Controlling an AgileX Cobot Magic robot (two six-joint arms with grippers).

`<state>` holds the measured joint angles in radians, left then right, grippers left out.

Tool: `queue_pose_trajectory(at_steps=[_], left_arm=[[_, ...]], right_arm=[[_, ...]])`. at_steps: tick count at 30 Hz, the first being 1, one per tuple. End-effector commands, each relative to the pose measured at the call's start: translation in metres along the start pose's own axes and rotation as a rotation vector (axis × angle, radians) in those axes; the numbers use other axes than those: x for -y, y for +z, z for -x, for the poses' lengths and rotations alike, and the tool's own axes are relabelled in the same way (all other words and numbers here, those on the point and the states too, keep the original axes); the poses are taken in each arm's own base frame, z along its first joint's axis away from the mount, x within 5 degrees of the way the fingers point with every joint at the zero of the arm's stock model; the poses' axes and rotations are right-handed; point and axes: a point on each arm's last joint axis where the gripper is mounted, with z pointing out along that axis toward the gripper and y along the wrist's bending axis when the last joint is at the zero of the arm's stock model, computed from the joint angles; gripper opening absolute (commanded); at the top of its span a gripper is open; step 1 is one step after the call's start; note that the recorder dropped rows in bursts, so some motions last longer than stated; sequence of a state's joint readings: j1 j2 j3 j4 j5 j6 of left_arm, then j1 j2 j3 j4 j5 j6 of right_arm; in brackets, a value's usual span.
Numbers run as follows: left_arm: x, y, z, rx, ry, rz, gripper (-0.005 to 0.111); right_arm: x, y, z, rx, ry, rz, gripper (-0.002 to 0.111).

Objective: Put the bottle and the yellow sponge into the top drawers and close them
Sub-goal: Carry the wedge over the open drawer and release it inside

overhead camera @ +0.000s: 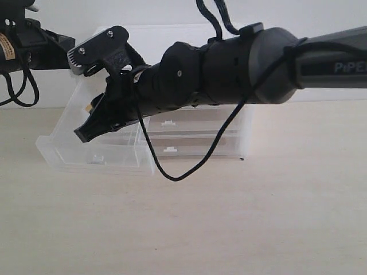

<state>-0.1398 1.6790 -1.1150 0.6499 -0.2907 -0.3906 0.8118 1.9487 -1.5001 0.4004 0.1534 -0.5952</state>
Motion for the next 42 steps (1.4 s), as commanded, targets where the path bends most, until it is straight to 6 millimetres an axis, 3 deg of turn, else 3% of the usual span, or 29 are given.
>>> queue_pose_trajectory(at_steps=[1,6,12,15,19,22,23,26,28,33,42], left_arm=[[-0.001,0.001,0.002,0.012,-0.01,0.002,0.004],[-0.001,0.001,0.002,0.012,-0.01,0.002,0.004],[-0.001,0.001,0.002,0.012,-0.01,0.002,0.004],[-0.001,0.001,0.002,0.012,-0.01,0.002,0.004],[-0.001,0.001,0.002,0.01,-0.008,0.003,0.004],[-0.002,0.001,0.001,-0.001,-0.008,0.008,0.004],[-0.002,0.001,0.0,-0.008,-0.003,0.009,0.004],[-0.002,0.001,0.0,-0.014,-0.001,0.011,0.004],[-0.002,0.001,0.0,-0.014,-0.001,0.011,0.004],[-0.002,0.001,-0.001,-0.018,-0.001,0.012,0.004],[-0.002,0.001,-0.001,-0.027,-0.001,0.016,0.004]], right_arm=[[0.009,0.007,0.001,0.016,-0.008,-0.026,0.029],[0.01,0.007,0.001,0.025,-0.012,-0.034,0.05],[0.01,0.002,0.006,0.037,-0.012,-0.036,0.052],[0.01,-0.016,0.02,0.052,-0.014,-0.022,0.052],[0.0,-0.056,0.031,-0.077,-0.014,0.11,0.052],[-0.007,-0.071,0.028,-0.176,-0.019,0.19,0.035],[-0.009,-0.076,0.027,-0.21,-0.02,0.216,0.02],[-0.013,-0.079,0.023,-0.26,-0.029,0.257,0.0],[-0.019,-0.082,0.018,-0.32,-0.054,0.318,0.0],[-0.057,-0.081,0.0,-0.407,-0.235,0.422,0.0],[-0.041,-0.067,-0.008,-0.367,-0.307,0.181,0.0]])
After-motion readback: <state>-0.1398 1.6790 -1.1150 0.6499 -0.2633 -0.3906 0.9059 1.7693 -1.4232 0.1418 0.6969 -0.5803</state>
